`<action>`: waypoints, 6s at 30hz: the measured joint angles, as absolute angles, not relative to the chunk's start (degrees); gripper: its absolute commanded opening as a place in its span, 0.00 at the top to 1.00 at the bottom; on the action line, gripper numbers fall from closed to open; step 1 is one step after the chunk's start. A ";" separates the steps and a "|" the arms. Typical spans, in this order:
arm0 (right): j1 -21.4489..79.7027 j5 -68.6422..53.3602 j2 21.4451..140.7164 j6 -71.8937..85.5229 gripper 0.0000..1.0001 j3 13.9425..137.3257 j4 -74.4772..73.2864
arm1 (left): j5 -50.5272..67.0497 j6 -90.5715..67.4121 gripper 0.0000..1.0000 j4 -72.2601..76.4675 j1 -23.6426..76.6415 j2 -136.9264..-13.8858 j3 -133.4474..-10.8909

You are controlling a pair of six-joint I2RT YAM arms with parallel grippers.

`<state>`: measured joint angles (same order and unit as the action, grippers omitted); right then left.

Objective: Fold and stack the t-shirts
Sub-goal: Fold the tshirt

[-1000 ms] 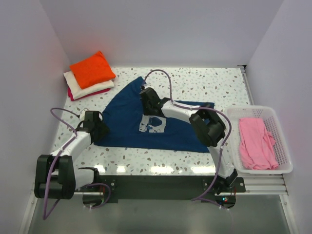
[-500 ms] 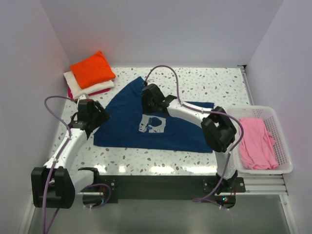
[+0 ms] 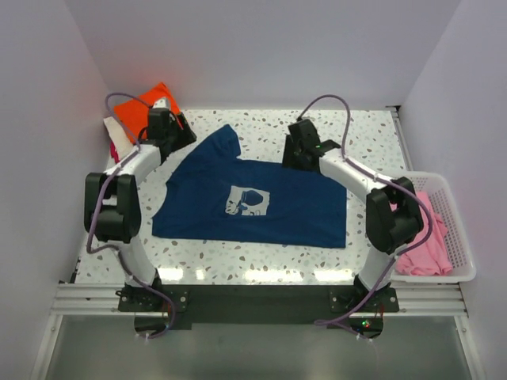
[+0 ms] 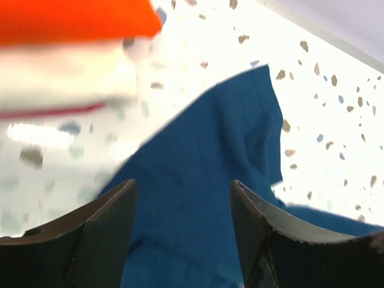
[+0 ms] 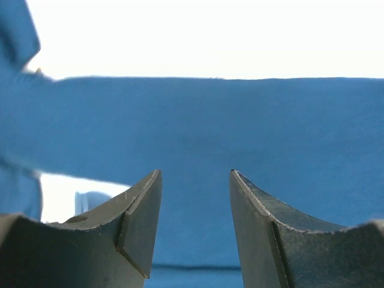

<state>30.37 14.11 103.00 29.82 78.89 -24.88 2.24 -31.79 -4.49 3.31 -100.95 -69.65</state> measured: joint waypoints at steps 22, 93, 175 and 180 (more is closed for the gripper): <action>20.86 1.96 106.76 29.34 0.49 79.81 -18.26 | 2.46 -7.66 0.29 -8.36 12.84 -146.12 -119.87; 5.15 14.37 117.51 26.61 0.49 85.97 -24.10 | 4.51 -12.53 1.00 4.05 7.44 -134.34 -109.58; 4.54 7.94 86.72 32.69 1.00 53.87 -25.85 | -9.43 -40.10 1.00 -13.82 4.10 -74.15 -49.63; 4.54 7.92 86.39 32.99 1.00 53.36 -25.41 | -9.41 -40.93 1.00 -15.14 3.73 -71.83 -46.70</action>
